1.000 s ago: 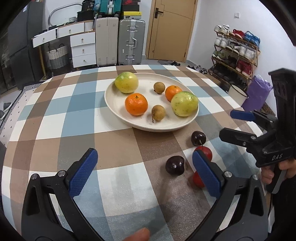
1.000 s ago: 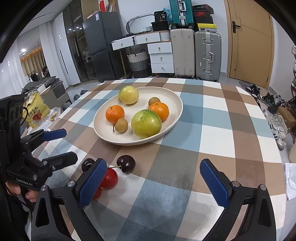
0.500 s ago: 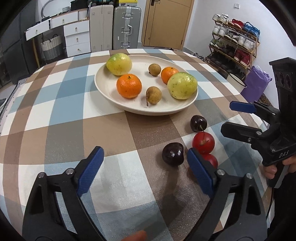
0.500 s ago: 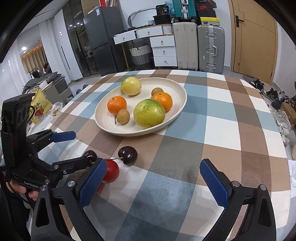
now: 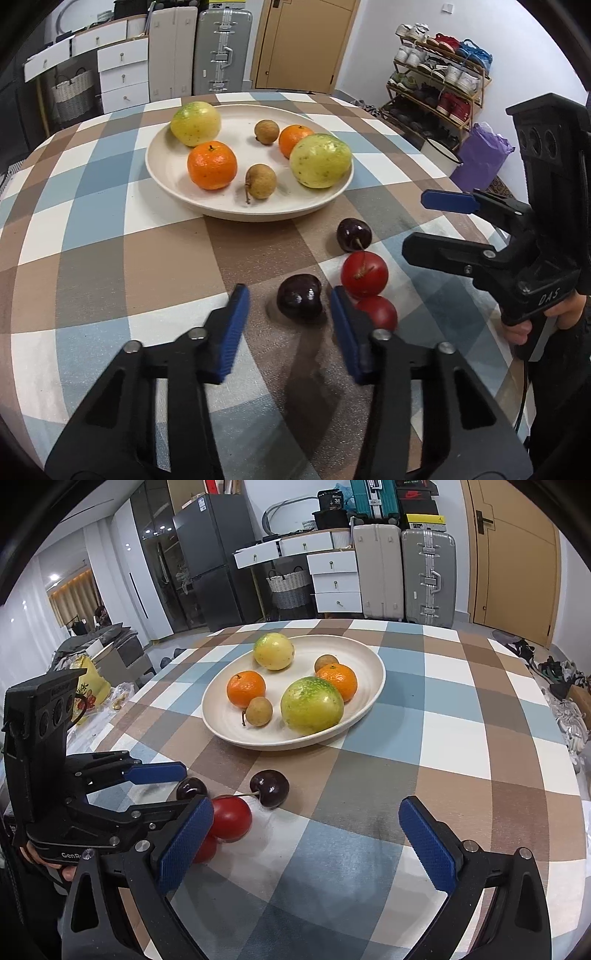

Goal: Organize fruits
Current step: 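Grasp a dark plum with the left gripper while the right gripper grasps the other plum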

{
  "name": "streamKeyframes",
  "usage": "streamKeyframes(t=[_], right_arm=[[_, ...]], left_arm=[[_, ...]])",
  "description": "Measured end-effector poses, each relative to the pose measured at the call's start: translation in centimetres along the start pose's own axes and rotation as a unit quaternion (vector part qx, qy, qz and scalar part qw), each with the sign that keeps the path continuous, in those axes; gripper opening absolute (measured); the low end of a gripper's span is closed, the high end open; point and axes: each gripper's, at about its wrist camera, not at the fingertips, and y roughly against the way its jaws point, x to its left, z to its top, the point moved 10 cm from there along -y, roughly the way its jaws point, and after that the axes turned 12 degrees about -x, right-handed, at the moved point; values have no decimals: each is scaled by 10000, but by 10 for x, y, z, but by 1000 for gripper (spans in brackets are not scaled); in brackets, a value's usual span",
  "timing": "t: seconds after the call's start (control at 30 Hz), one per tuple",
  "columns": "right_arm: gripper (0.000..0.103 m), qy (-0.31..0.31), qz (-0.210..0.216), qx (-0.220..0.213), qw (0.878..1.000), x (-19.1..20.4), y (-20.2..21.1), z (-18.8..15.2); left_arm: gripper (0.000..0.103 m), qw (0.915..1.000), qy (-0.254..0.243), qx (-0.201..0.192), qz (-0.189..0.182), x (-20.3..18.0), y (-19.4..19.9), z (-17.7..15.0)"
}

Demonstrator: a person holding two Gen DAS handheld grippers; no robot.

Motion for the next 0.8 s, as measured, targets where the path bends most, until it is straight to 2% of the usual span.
streamKeyframes(t=[0.07, 0.47, 0.7, 0.8], right_arm=[[102, -17, 16, 4, 10000, 0, 0, 0], [102, -94, -1, 52, 9999, -4, -3, -3], [102, -76, 284, 155, 9994, 9, -5, -7], [102, -112, 283, 186, 9994, 11, -11, -8]], left_arm=[[22, 9999, 7, 8, -104, -2, 1, -1], [22, 9998, 64, -177, -70, 2, 7, 5], [22, 9996, 132, -246, 82, 11, 9, 8], [22, 9995, 132, -268, 118, 13, 9, 9]])
